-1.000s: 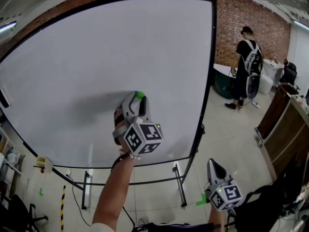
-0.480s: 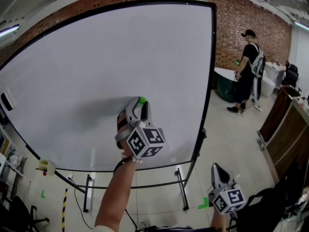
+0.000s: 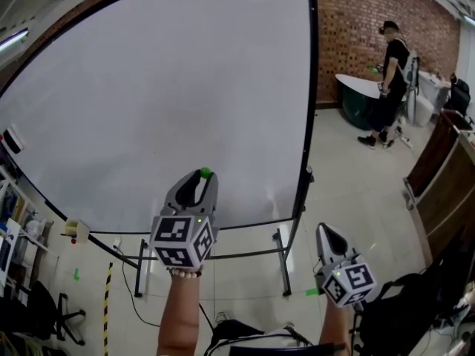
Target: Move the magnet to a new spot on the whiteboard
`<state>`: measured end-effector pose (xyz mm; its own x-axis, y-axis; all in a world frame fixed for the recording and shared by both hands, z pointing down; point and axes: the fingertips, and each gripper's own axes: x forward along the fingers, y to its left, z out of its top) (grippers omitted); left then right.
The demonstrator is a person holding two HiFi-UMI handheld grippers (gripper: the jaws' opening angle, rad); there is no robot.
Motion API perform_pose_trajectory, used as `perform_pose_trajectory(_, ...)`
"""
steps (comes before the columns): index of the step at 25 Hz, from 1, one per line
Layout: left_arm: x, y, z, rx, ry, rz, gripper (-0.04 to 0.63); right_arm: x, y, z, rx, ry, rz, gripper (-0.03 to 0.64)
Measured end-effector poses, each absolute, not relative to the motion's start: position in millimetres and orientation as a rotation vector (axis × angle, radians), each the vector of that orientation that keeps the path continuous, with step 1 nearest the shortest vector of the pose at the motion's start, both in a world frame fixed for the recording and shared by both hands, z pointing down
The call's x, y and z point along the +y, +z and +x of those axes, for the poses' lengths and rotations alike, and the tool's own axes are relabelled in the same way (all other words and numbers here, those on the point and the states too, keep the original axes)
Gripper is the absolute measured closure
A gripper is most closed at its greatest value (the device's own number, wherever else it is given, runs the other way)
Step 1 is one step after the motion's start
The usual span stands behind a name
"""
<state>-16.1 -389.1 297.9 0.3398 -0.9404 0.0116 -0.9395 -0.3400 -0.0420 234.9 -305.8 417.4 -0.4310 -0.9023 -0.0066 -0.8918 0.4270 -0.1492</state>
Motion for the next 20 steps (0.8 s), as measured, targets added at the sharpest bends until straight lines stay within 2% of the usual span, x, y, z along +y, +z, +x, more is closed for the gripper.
perform_pose_trajectory(11,-283,454,0,2.038,-0.132,-2.763,0.471,-280,466,234,2.768,-0.35,-1.473,0.598)
perform_pose_trajectory(20,-237,471,-35,1.927,-0.212,-2.807,0.471,-236,470,170,2.783,-0.346,-1.514,0.598)
